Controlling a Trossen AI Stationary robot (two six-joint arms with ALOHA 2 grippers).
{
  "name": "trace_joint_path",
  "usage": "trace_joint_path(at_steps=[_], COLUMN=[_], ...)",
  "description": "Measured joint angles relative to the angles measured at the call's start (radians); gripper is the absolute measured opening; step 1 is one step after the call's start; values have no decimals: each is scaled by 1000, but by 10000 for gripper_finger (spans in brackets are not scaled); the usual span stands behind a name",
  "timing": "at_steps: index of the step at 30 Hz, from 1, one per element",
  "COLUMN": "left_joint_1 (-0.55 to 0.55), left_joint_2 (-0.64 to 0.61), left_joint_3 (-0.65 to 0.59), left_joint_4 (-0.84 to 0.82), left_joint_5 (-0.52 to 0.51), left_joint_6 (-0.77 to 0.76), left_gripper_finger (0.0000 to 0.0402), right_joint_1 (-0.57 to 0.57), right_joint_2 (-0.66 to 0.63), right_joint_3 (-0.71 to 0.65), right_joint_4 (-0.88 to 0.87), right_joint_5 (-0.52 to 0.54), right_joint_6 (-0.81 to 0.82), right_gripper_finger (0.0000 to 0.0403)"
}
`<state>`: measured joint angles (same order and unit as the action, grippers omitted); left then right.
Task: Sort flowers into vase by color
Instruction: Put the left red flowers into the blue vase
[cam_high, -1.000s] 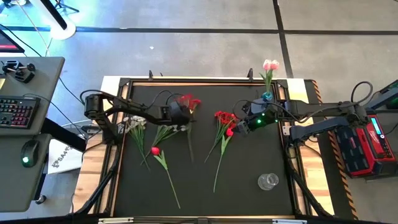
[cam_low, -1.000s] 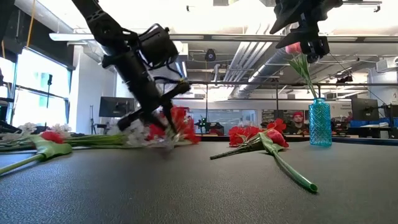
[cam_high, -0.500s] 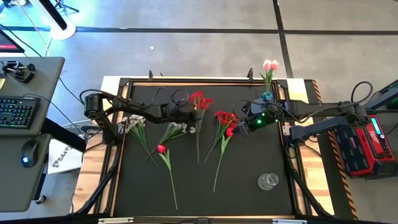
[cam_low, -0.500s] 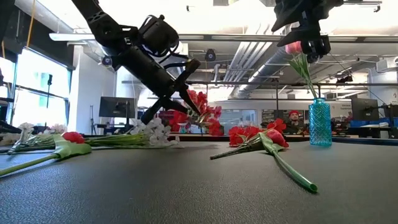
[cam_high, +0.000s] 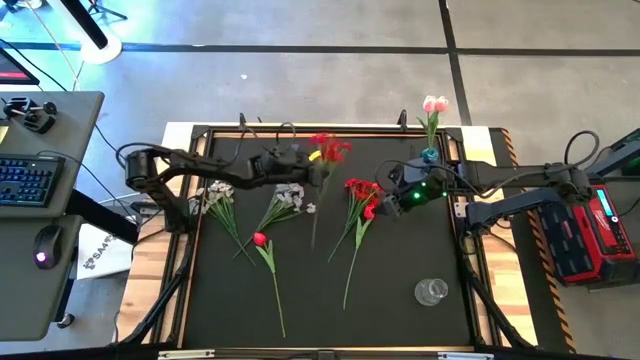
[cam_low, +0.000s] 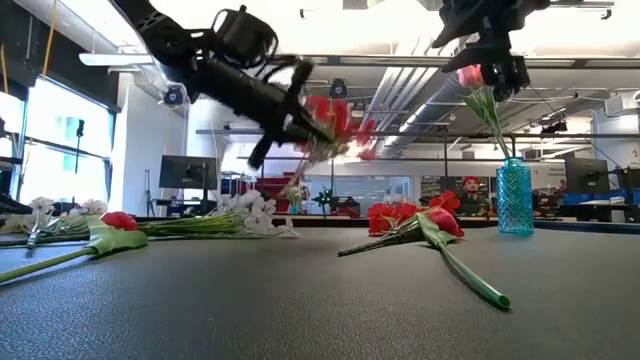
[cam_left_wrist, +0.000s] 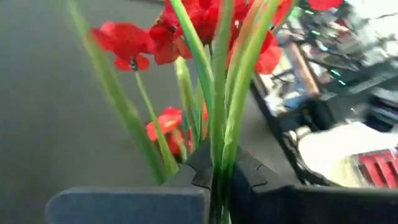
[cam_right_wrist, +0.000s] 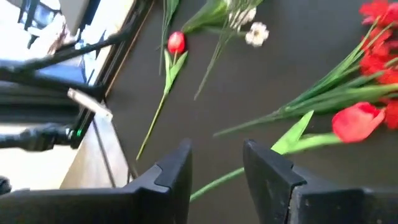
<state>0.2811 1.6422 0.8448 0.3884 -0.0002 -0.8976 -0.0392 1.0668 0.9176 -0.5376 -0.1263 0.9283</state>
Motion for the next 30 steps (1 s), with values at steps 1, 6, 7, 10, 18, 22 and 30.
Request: trace_joint_path(at_steps=[1, 6, 7, 10, 18, 22, 30], left_joint_1=[2, 1, -4, -16, -47, -78, -100], left_joint_2=[-6, -18, -18, -18, -18, -5, 3], left_joint_3=[-1, 1, 1, 1, 13, 76, 198], left_joint_4=[52, 352, 404, 533, 659, 652, 456], left_joint_5=[23, 186, 213, 262, 267, 252, 262], left_joint_6=[33, 134, 141, 143, 186, 302, 416], left_gripper_finger=[5, 4, 4, 4, 3, 3, 3], right_joint_1=[0, 0, 0, 0, 0, 0, -2], right_joint_2=[0, 0, 0, 0, 12, 56, 91], right_joint_3=[0, 0, 0, 0, 0, 0, 0], right_joint_4=[18, 181, 215, 298, 450, 507, 578], right_joint_5=[23, 135, 154, 201, 218, 184, 182], right_joint_6=[6, -65, -85, -149, -299, -346, -360], right_gripper_finger=[129, 129, 129, 136, 216, 247, 225])
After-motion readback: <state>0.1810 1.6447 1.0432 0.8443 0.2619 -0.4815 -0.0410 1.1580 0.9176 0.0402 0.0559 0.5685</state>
